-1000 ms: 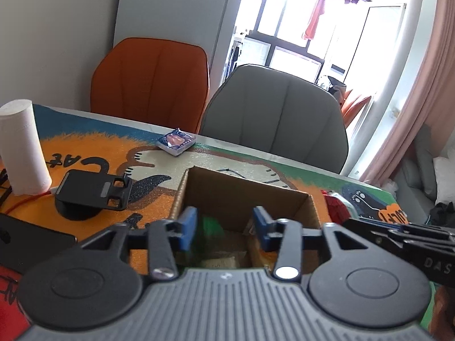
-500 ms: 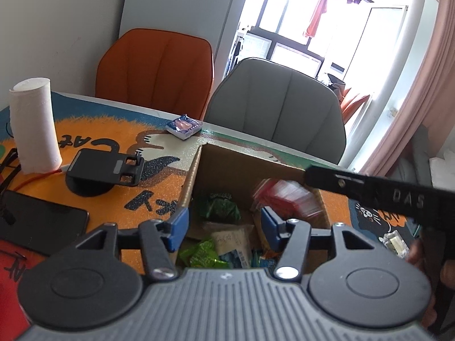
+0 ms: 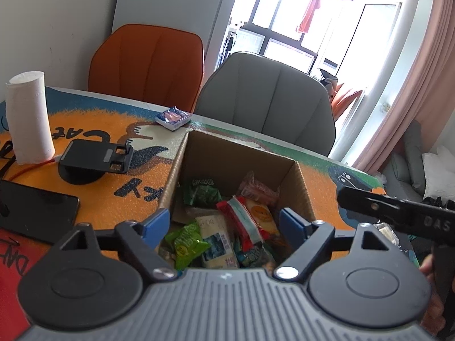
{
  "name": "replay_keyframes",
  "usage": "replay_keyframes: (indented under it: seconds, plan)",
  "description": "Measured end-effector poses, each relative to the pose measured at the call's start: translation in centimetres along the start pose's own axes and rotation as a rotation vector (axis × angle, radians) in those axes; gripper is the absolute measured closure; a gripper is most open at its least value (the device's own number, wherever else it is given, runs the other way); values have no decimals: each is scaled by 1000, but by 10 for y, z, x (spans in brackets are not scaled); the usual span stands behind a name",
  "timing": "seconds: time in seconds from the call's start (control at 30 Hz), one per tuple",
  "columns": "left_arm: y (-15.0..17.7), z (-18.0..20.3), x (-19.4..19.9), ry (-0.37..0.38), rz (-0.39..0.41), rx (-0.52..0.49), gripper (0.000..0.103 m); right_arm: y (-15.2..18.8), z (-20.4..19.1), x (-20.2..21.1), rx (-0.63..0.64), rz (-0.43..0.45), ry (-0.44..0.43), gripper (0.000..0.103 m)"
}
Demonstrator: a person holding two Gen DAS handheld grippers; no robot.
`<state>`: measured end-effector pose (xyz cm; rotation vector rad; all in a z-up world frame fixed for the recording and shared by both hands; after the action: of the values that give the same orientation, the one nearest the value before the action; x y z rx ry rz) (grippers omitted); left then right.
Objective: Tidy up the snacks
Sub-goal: 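Move both open grippers back toward the remaining snacks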
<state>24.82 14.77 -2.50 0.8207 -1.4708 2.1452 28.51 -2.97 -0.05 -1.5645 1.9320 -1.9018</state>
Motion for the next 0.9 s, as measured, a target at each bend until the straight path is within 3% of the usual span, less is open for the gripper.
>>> replay_keyframes:
  seconds: [0.03, 0.1, 0.3, 0.4, 0.9]
  plan:
    - [1, 2, 0, 0, -2, 0, 18, 2, 3, 3, -7, 0, 5, 36]
    - [3, 6, 0, -2, -1, -3, 14, 6, 10, 10, -21, 6, 18, 21]
    - [7, 26, 4, 8, 9, -40, 1, 16, 31, 32, -56, 30, 51, 6]
    - [10, 41, 6, 31, 4, -68, 0, 20, 41, 43, -72, 40, 63, 0]
    - [33, 111, 7, 114, -36, -167, 0, 45, 86, 93, -107, 31, 104, 0]
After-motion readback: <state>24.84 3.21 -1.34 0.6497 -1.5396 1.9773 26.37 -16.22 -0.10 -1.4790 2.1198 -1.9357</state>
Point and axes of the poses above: each gripper's, at about its wrist camera, not at the fingertips, and x roughly against the way its jaws point, z to its right, y to its underside, the point moved 10 cm from there along -x, roughly the way its jaws point, and after that the axes turned 4 degrees about -z, right-handed, at the moved point
